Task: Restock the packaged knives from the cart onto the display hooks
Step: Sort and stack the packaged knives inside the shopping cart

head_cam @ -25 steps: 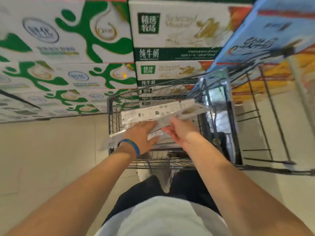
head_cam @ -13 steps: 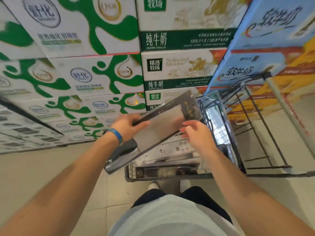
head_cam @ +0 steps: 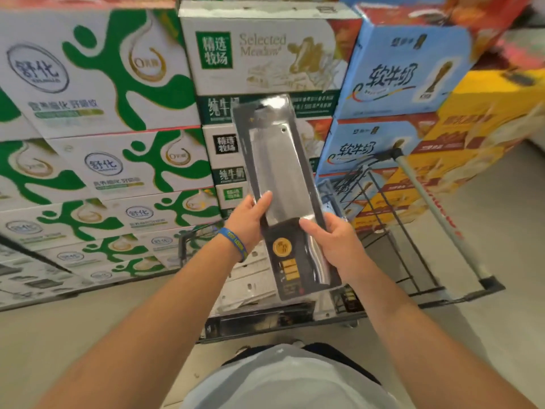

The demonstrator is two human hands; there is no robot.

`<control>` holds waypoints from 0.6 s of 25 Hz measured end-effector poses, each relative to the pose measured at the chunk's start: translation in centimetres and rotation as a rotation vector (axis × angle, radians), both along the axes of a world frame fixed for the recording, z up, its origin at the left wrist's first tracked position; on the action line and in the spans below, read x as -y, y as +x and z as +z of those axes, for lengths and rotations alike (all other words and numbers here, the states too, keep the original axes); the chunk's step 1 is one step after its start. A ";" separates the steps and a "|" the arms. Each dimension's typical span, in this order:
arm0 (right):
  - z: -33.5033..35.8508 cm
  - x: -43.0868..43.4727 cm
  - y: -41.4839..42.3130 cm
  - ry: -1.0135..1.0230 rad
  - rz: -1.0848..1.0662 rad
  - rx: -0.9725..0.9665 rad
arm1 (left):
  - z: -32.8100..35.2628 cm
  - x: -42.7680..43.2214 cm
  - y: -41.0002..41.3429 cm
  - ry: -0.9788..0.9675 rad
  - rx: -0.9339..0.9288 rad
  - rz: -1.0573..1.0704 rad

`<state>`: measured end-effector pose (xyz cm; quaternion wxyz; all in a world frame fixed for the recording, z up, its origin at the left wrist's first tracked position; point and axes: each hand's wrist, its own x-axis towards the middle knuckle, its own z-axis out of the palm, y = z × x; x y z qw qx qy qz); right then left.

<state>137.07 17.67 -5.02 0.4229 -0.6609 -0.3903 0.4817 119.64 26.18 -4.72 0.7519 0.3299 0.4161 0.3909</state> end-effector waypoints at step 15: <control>-10.1 3.1 9.3 -0.366 -0.049 0.787 | -11.5 7.1 12.0 -0.284 -0.597 -0.359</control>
